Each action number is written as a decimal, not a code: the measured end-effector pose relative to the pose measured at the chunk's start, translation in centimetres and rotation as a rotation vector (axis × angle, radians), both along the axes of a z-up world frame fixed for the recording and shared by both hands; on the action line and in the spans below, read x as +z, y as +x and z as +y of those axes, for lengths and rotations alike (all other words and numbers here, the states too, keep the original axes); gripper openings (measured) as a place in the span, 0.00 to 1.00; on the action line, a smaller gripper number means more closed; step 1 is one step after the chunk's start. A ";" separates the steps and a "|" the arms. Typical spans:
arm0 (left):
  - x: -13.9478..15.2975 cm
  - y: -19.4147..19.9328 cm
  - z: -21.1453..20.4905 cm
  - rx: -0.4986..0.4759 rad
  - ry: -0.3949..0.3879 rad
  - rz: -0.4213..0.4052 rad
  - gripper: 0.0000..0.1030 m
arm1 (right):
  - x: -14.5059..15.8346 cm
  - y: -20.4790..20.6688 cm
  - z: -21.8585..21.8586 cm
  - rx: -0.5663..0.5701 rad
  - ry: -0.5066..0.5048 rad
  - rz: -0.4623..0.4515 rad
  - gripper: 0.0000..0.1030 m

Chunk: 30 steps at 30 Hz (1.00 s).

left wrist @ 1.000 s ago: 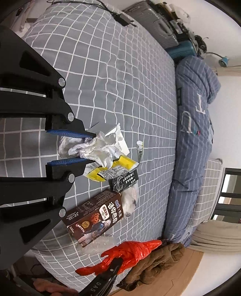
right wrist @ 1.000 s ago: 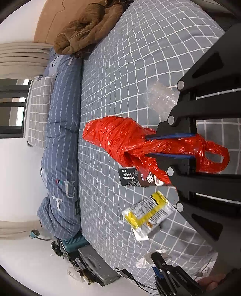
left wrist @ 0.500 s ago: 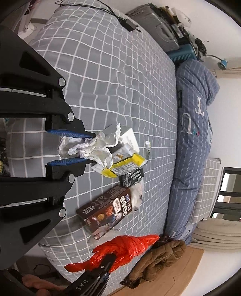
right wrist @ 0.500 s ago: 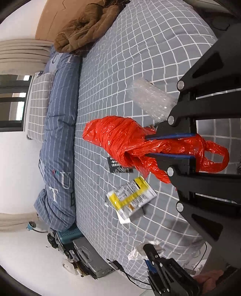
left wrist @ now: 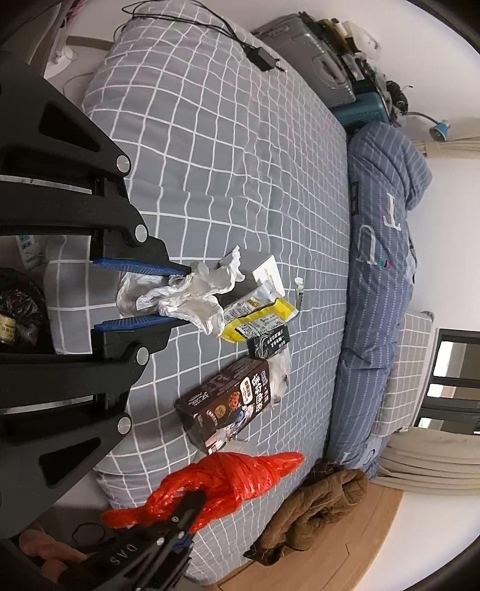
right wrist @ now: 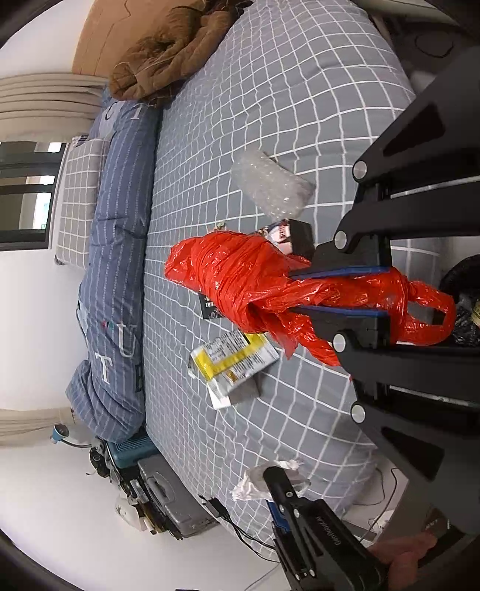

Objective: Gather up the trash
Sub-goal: 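Carry the tissue and red bag down toward the trash bin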

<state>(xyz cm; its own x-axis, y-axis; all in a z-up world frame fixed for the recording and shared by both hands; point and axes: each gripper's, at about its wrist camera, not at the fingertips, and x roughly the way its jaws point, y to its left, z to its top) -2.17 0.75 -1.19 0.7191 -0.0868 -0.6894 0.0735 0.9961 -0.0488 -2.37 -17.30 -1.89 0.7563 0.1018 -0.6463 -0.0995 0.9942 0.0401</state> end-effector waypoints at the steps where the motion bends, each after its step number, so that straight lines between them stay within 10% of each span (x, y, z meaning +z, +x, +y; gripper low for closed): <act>1: 0.0 -0.3 0.0 -0.001 -0.001 0.000 0.19 | 0.0 -0.3 0.0 0.002 0.003 0.001 0.11; 30: -4.8 -9.4 0.6 -0.008 -0.002 0.106 0.19 | -4.1 -10.0 2.7 0.039 0.011 0.094 0.11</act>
<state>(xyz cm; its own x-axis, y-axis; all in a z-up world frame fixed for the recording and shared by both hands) -11.60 1.34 -6.00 0.6412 -0.0936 -0.7617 0.0756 0.9954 -0.0586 -12.38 -14.61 -6.03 0.6876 0.1375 -0.7130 -0.1334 0.9891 0.0621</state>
